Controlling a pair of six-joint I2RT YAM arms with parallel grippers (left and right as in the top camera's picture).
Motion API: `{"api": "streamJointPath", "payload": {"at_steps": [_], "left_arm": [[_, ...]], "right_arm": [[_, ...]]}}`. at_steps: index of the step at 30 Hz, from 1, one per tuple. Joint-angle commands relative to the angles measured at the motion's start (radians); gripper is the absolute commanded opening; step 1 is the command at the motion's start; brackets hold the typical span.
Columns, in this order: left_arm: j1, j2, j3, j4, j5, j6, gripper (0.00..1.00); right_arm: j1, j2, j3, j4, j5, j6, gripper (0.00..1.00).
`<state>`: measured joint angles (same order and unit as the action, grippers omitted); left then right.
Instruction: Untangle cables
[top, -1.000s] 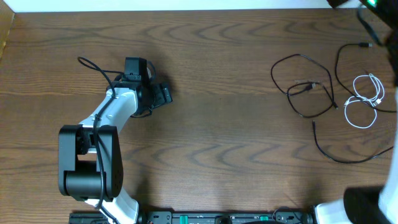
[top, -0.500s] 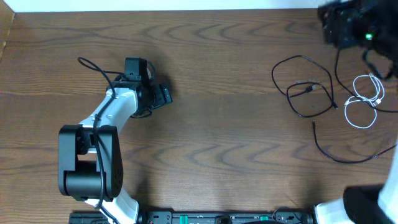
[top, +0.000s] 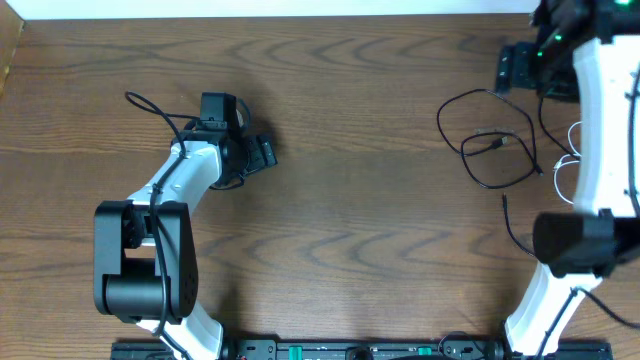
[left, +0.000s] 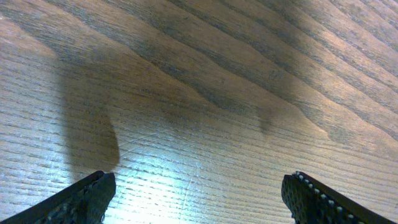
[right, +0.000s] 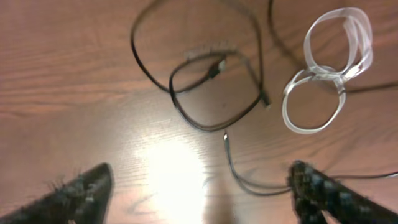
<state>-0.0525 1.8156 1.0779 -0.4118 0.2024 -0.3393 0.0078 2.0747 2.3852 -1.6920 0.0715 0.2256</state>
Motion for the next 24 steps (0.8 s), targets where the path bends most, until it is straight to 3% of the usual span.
{"api": "streamJointPath", "payload": {"at_steps": [1,12,24], "left_arm": [[0.003,-0.019,0.008,-0.003,-0.020,0.006,0.90],[0.003,-0.019,0.008,-0.003,-0.020,0.006,0.90],[0.003,-0.019,0.008,0.005,-0.020,0.005,0.90]], "right_arm": [[0.000,0.075,-0.009,-0.006,-0.006,0.040,0.99],[-0.075,0.187,-0.021,-0.007,0.090,0.196,0.99],[-0.302,0.177,-0.117,-0.007,0.153,0.347,0.99]]}}
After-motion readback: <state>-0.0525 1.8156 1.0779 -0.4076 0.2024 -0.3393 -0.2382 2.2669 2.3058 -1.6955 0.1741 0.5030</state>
